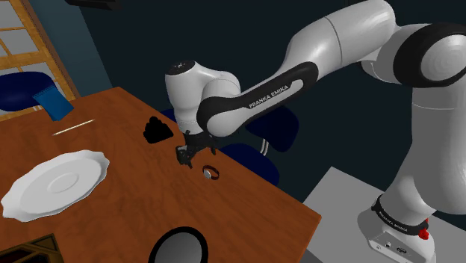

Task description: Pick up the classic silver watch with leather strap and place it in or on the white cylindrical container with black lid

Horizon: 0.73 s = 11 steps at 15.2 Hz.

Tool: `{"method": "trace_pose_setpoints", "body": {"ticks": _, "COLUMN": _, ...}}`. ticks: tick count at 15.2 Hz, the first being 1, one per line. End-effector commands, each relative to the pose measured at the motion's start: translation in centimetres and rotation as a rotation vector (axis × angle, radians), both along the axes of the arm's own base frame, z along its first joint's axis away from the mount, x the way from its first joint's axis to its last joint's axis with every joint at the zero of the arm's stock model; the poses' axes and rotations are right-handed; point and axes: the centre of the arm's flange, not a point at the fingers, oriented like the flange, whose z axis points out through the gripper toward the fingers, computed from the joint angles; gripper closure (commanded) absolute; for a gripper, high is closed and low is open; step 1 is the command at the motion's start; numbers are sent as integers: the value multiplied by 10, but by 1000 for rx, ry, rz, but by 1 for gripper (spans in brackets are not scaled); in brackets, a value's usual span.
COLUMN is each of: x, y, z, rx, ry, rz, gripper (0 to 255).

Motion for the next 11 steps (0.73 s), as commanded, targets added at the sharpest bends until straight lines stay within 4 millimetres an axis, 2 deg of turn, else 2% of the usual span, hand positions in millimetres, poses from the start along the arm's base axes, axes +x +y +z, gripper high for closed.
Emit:
{"method": "trace_pose_setpoints", "body": {"ticks": 1, "x": 2, "y": 6, "z": -10, "rx": -1, "ry": 1, "rz": -1, "gripper": 0}}
{"method": "trace_pose_setpoints", "body": {"ticks": 7, "x": 4, "y": 2, "z": -40, "rx": -1, "ry": 1, "rz": -1, "gripper": 0}}
{"method": "trace_pose_setpoints", "body": {"ticks": 11, "x": 4, "y": 2, "z": -40, "rx": -1, "ry": 1, "rz": -1, "gripper": 0}}
